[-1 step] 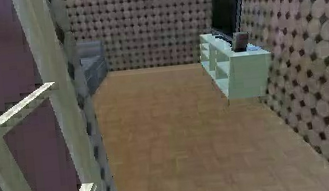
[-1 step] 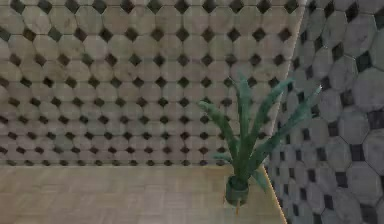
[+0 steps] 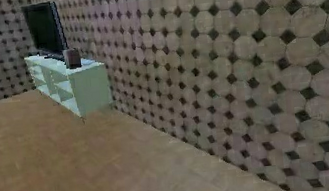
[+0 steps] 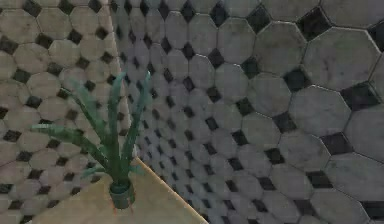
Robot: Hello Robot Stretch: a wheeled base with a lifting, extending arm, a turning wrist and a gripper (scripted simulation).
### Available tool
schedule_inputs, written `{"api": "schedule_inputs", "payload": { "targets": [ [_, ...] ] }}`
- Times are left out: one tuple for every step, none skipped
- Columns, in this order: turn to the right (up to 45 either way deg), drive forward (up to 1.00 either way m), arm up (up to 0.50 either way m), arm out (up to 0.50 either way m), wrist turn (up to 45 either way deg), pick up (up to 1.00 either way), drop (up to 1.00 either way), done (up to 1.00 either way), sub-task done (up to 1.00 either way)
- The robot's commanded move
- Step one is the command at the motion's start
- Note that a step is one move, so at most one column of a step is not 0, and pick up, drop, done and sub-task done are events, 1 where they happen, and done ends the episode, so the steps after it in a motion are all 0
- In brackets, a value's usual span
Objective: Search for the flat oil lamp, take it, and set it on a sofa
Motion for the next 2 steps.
{"api": "schedule_inputs", "payload": {
  "targets": [
    [39.0,0.0,0.0,0.0,0.0,0.0,0.0,0.0,0.0],
    [0.0,0.2,0.0,0.0,0.0,0.0,0.0,0.0,0.0]
  ]
}}
